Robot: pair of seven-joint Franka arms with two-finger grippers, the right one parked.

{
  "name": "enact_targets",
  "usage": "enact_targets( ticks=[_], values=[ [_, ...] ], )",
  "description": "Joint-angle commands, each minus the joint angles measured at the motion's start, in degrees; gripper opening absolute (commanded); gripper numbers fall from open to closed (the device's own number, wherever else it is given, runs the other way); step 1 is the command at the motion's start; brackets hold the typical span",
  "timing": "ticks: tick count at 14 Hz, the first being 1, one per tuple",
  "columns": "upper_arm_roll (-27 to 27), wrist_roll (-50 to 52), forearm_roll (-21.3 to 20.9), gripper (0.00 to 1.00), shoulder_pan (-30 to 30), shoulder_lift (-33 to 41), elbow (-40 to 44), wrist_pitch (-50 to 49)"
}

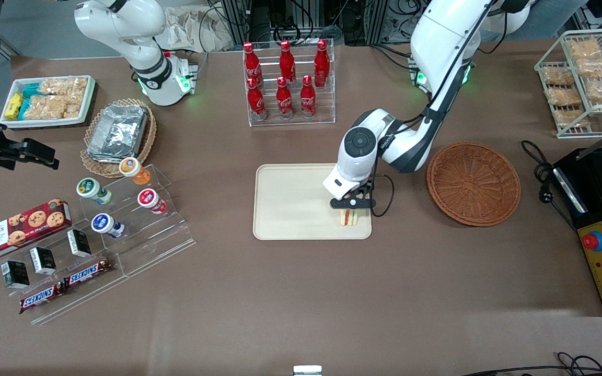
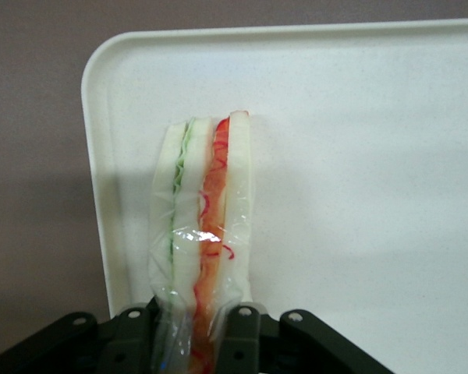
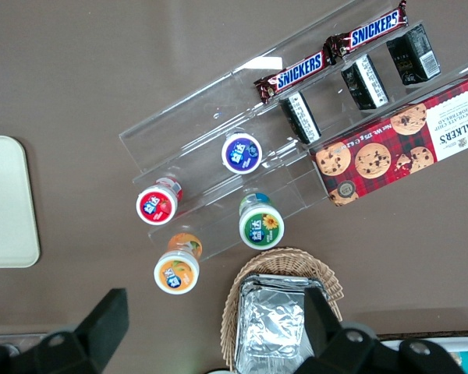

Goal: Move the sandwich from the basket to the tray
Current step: 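Lower the sandwich onto the tray and open the left gripper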

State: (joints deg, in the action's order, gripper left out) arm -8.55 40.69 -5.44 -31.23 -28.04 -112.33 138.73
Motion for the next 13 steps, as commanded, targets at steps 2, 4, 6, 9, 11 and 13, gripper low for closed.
enact_targets(
  ticks=[2, 4, 6, 9, 11, 13],
  values=[
    [0.7, -0.9, -0.5, 0.75, -1.1, 2.1, -2.1, 0.1],
    [0.7, 0.1, -0.5, 1.00, -1.1, 2.2, -1.6, 0.1],
    [0.7, -0.1, -0.5, 1.00, -1.1, 2.3, -0.9, 0.0],
    [0.8, -0.3, -0.5, 1.00, -0.9, 2.6, 3.6, -5.4],
    [1.0, 0.3, 0.4, 1.00, -0.5, 3.9, 9.6, -11.3],
    [1.2, 0.2, 0.6, 1.00, 0.8, 6.1, 16.5, -19.5]
  ],
)
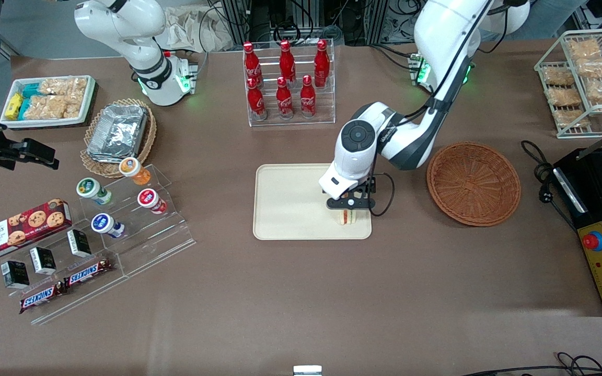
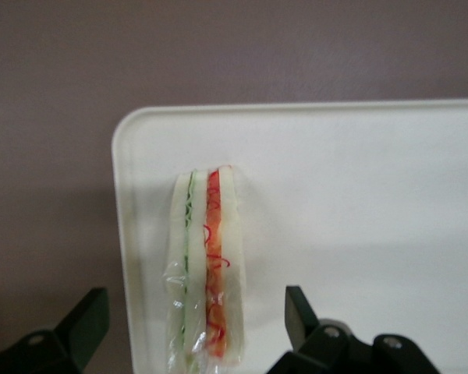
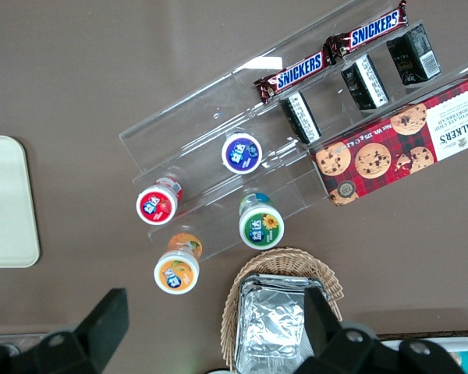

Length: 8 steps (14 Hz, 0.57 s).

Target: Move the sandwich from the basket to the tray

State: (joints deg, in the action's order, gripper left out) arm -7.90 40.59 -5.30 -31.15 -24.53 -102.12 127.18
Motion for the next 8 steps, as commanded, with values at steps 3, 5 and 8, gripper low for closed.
enact_targets(
  ticks=[3, 5, 8],
  values=[
    [0.5, -0.9, 1.2, 1.00, 4.8, 4.8, 17.5, -20.5],
    [0.6, -3.2, 1.4, 1.00, 6.3, 6.8, 21.2, -23.4],
    [0.5, -11.2, 2.5, 1.00, 10.9, 11.7, 21.2, -28.5]
  ],
)
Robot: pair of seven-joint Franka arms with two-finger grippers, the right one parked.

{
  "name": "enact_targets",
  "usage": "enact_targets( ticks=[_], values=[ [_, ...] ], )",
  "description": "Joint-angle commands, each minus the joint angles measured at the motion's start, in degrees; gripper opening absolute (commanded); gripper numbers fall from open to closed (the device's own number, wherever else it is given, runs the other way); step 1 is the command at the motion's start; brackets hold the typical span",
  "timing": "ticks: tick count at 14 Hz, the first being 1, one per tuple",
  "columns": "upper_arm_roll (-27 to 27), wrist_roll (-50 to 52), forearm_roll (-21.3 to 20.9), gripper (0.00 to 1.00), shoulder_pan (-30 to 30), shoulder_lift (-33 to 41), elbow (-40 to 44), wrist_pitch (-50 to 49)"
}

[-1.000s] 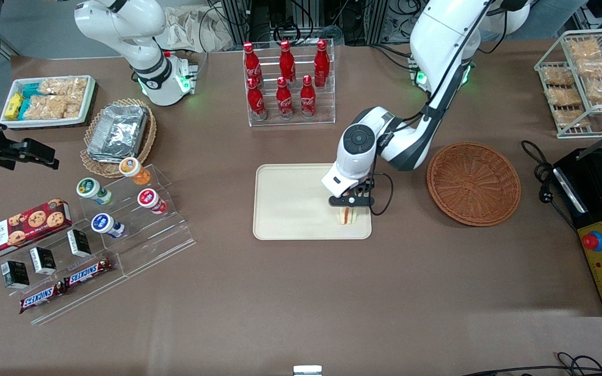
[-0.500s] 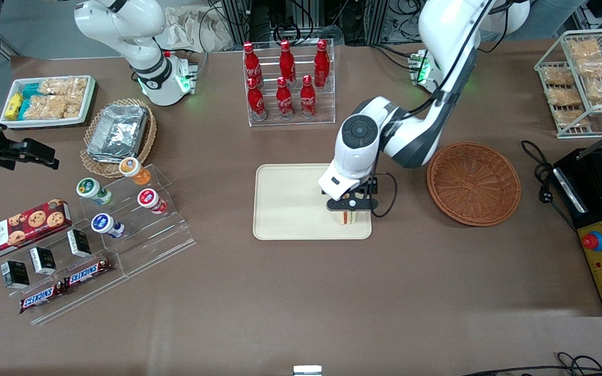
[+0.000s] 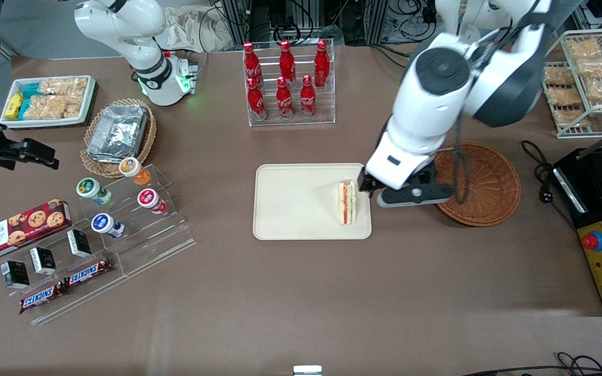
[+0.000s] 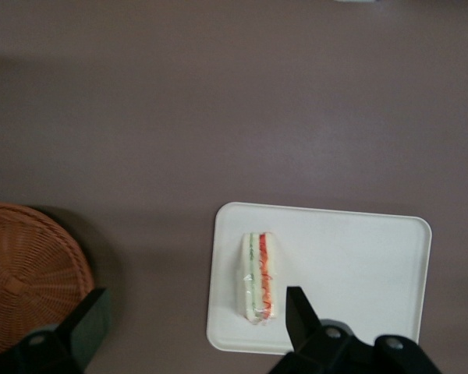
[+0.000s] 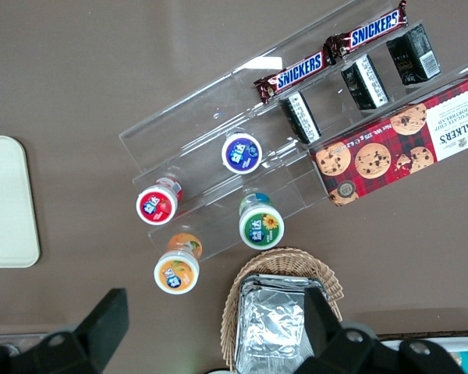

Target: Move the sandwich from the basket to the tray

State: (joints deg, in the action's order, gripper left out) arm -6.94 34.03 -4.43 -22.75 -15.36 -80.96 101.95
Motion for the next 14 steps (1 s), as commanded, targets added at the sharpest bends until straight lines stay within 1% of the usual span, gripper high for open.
enact_targets(
  ticks=[1, 3, 4, 7, 8, 12, 14],
  values=[
    [-0.4, -7.8, 1.9, 1.00, 3.8, 4.3, -0.2, -5.3],
    [-0.4, -12.0, 2.8, 1.00, 7.4, 7.3, -0.2, -8.9],
    [-0.4, -13.9, 4.0, 1.00, 9.2, 9.2, -0.2, -10.6],
    [-0.4, -20.8, 7.6, 1.00, 16.9, 12.4, -0.4, -13.6],
    [-0.4, -22.1, 8.2, 1.00, 18.4, 13.3, -0.6, -14.5],
    [-0.3, -22.3, 8.6, 1.00, 21.3, 15.9, -0.6, -16.3],
    [-0.3, -22.3, 8.5, 1.00, 21.5, 16.2, -0.6, -16.4]
  ],
)
